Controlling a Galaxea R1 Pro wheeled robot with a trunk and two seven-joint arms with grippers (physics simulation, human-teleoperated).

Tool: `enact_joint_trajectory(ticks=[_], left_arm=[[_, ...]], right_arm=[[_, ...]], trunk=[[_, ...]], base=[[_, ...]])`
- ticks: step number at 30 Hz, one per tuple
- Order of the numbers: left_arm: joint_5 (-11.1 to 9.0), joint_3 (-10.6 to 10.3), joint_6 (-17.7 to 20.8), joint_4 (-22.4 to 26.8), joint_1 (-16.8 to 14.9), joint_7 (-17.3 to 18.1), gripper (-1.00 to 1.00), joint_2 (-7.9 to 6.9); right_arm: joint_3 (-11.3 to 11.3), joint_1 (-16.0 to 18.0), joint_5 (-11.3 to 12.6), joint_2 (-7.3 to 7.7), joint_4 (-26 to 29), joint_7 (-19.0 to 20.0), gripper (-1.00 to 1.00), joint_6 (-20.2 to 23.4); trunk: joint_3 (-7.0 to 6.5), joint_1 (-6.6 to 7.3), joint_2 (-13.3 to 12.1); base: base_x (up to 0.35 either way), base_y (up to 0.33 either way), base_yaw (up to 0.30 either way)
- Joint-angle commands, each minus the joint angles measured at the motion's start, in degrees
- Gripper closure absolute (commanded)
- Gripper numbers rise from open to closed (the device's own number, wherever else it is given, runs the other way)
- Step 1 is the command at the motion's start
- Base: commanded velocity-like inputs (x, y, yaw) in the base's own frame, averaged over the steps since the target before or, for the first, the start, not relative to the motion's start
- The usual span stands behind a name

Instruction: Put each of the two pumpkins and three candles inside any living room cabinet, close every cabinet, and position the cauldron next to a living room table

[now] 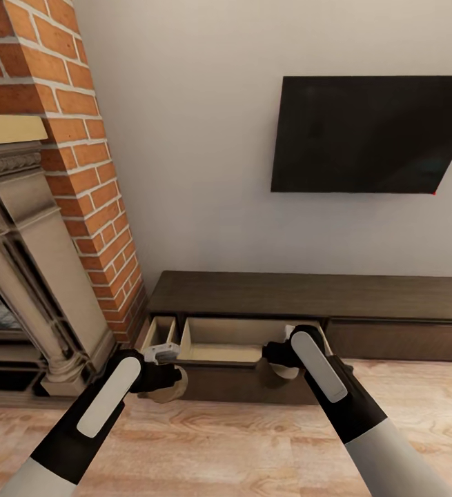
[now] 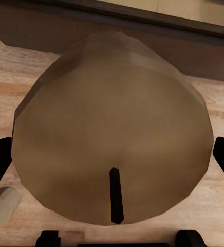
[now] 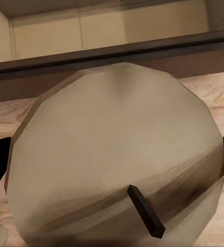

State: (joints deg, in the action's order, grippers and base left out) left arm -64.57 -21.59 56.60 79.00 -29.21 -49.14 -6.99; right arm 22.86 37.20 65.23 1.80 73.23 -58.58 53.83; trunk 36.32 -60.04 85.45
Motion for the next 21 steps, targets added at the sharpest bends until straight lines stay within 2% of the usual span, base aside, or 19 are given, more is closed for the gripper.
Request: enact_joint_trajectory(ticks=[1, 9, 15, 21], left_arm=[[-0.45, -0.12, 0.08, 0.08, -0.06, -0.6, 1.0, -0.05], [-0.46, -0.18, 0.05, 0.1, -0.06, -0.6, 1.0, -0.01], [-0.46, -0.2, 0.07, 0.1, -0.06, -0.6, 1.0, 0.02], [-0.46, -0.21, 0.04, 0.1, -0.06, -0.6, 1.0, 0.03]], right_arm=[[0.15, 0.07, 0.63, 0.04, 0.16, -0.62, 1.0, 0.05], [0.04, 0.07, 0.86, -0.04, 0.1, -0.57, 1.0, 0.05], [0.06, 0.07, 0.86, -0.04, -0.15, -0.57, 1.0, 0.05], [0.0, 0.07, 0.86, -0.04, -0.28, -0.57, 1.0, 0.05]], trunk=[[0.06, -0.01, 0.03], [0.06, -0.01, 0.03], [0.06, -0.01, 0.03], [0.06, -0.01, 0.03]], base=[[0.062, -0.066, 0.0], [0.023, -0.012, 0.0], [0.205, -0.006, 0.0], [0.15, -0.21, 0.0]])
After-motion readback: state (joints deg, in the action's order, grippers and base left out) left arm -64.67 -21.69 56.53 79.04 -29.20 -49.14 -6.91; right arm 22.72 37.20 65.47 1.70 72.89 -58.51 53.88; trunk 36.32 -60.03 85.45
